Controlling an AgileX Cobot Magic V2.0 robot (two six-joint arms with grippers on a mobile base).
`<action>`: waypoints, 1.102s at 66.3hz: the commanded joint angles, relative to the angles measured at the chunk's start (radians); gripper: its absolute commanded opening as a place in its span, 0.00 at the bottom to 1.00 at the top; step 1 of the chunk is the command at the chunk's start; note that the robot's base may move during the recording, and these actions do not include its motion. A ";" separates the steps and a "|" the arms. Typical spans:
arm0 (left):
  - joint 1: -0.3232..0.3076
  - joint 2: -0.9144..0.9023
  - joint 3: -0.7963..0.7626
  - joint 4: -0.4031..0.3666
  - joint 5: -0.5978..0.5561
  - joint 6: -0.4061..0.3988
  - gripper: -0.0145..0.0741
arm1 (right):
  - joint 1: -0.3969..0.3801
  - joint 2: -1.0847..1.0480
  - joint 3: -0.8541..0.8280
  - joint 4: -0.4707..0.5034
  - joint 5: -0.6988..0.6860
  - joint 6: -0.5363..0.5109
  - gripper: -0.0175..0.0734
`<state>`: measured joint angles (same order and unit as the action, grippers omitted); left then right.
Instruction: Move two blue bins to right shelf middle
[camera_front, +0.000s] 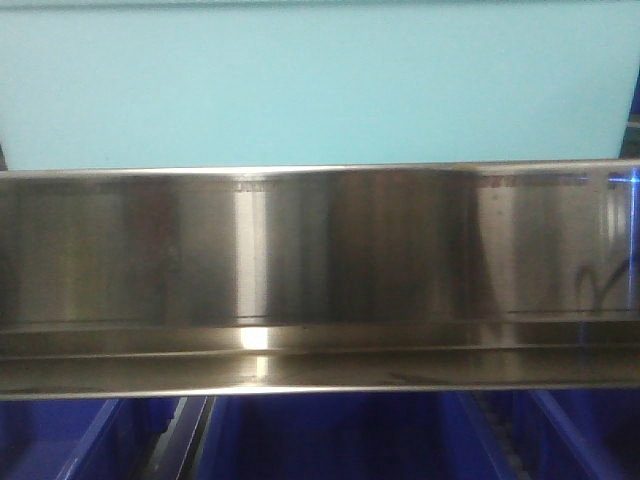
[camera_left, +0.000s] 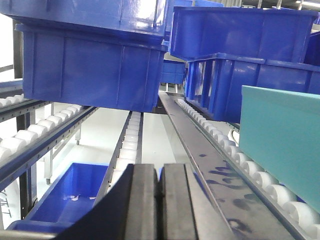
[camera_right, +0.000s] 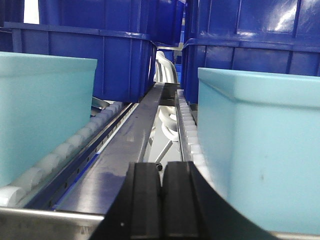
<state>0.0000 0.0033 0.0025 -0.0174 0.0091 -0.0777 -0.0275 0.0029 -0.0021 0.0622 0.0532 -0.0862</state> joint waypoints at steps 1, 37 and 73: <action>0.001 -0.003 -0.002 -0.004 -0.024 0.000 0.04 | 0.003 -0.003 0.002 -0.009 -0.024 0.000 0.01; 0.001 -0.003 -0.002 -0.002 -0.024 0.000 0.04 | 0.003 -0.003 0.002 -0.009 -0.024 0.000 0.01; 0.001 0.004 -0.173 0.017 0.091 0.000 0.04 | 0.002 -0.003 -0.171 -0.009 0.125 0.000 0.01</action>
<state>0.0000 0.0033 -0.0876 0.0000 0.0649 -0.0777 -0.0275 0.0029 -0.0840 0.0622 0.1135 -0.0862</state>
